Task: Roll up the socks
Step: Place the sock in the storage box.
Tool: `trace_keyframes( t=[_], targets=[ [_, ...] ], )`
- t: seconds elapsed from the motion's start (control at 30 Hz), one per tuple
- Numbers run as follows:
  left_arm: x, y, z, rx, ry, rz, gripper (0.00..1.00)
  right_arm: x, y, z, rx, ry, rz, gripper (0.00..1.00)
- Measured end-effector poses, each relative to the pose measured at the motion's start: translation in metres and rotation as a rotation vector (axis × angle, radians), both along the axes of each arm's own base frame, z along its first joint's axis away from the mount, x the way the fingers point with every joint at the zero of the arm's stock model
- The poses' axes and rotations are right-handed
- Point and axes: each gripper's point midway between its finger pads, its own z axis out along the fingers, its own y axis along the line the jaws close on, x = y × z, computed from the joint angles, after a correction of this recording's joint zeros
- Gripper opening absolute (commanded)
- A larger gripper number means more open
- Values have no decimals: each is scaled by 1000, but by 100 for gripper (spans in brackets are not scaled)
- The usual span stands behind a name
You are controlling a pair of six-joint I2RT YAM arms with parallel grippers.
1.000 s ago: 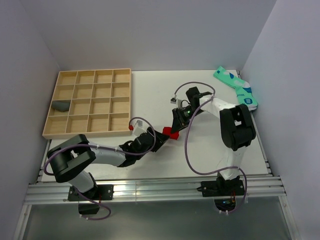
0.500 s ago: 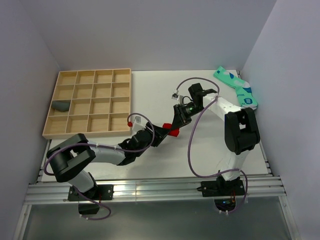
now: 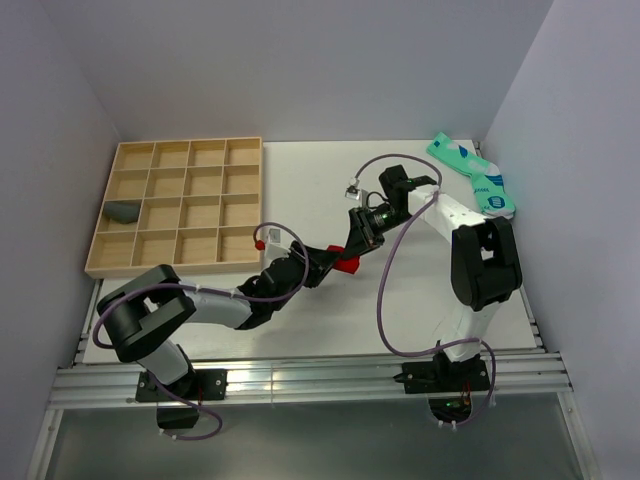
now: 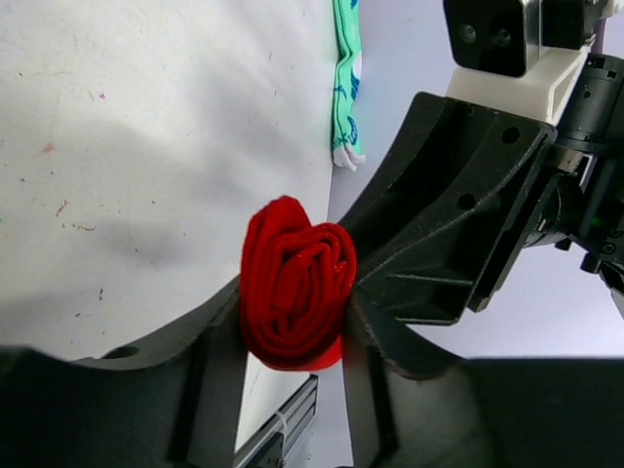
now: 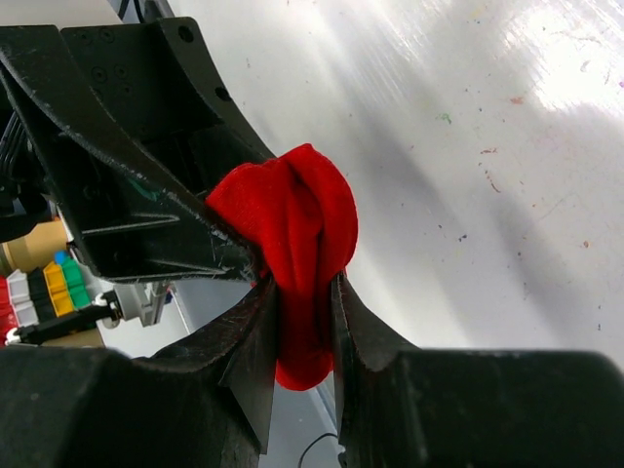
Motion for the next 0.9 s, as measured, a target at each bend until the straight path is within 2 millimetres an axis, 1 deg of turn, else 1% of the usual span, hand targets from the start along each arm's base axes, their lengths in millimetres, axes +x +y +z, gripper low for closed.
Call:
trace_keyframes(
  t=[0.1,0.13,0.23,0.27,0.33,0.37,0.4,0.43,0.57,0.6,0.67,0.73,0.8,0.9],
  targets=[
    [1,0,-1,-5,0,3,32,-1,-1,1,2,8,0,0],
    [1,0,-1,-5,2,3,27,-2,-1,1,1,8,1,0],
    [1,-1,-1,-4,0,2,19,-3,-2,1,0,4,8,0],
    [1,-1,-1,-4,0,1,10,-3,-2,1,-1,2,10,0],
    [1,-2,0,-3,-3,-3,3,-4,-3,2,-5,-7,13,0],
    [1,-2,0,-2,-5,-3,0,-4,-4,2,-7,-14,14,6],
    [2,-2,1,-3,-8,-4,0,-4,-4,4,-11,-26,14,11],
    [2,-3,3,-5,-11,-5,0,-3,-5,5,-17,-41,15,22],
    [3,-6,9,-10,-32,-9,0,-2,-9,13,-36,-96,12,40],
    [3,-6,11,-9,-38,-11,0,-2,-10,15,-41,-111,11,42],
    [3,-6,13,-6,-49,-13,0,-1,-11,19,-51,-136,7,49],
    [4,-5,16,3,-63,-12,0,-1,-12,22,-59,-154,4,53],
    [4,-1,19,14,-77,-7,0,0,-14,24,-71,-172,-2,56],
    [6,8,21,32,-94,9,0,1,-17,28,-91,-204,-12,58]
  ],
)
